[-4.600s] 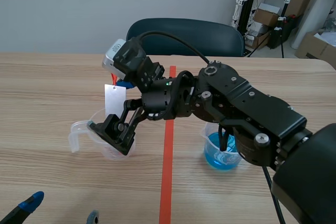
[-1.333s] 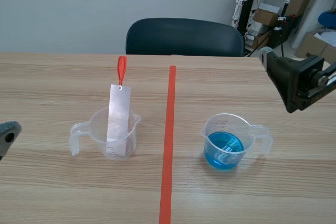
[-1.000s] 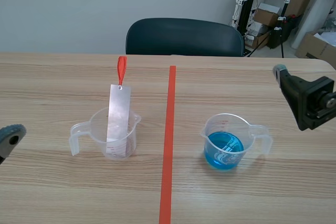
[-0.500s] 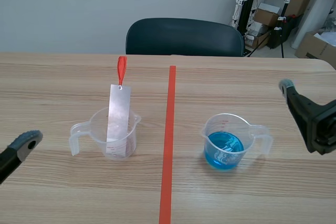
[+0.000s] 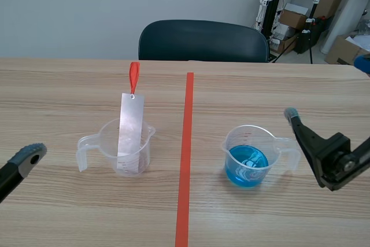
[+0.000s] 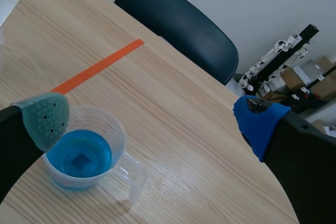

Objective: Do the redox reaction experiment. return to the home posture

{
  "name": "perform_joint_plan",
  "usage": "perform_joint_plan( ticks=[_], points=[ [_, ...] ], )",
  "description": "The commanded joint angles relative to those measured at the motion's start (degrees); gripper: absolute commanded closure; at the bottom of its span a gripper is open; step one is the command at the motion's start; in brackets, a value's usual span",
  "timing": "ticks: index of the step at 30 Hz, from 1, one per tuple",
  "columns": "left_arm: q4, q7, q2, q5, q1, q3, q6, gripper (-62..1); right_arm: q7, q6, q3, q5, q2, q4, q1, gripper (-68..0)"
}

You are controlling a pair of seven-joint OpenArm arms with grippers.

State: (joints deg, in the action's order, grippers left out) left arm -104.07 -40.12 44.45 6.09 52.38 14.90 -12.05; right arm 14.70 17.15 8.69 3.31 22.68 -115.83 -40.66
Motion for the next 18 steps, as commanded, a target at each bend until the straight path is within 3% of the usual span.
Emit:
perform_joint_plan(
  ticks=[1, 4, 18],
  points=[
    [-0.7, -0.7, -0.3, 0.6, 0.0, -0.2, 0.3, -61.5, 0.7, -1.2, -0.9, -0.8, 0.2, -1.0, 0.3, -67.9],
    [-0.7, -0.7, -0.3, 0.6, 0.0, -0.2, 0.2, -61.5, 0.7, -2.8, -2.2, -1.7, 0.2, -1.0, 0.3, -67.9],
    [-0.7, 0.8, -0.3, 0.6, 0.0, -0.2, 0.2, -61.5, 0.7, -2.8, -2.3, -1.7, 0.2, -1.0, 0.3, -67.9]
  ],
)
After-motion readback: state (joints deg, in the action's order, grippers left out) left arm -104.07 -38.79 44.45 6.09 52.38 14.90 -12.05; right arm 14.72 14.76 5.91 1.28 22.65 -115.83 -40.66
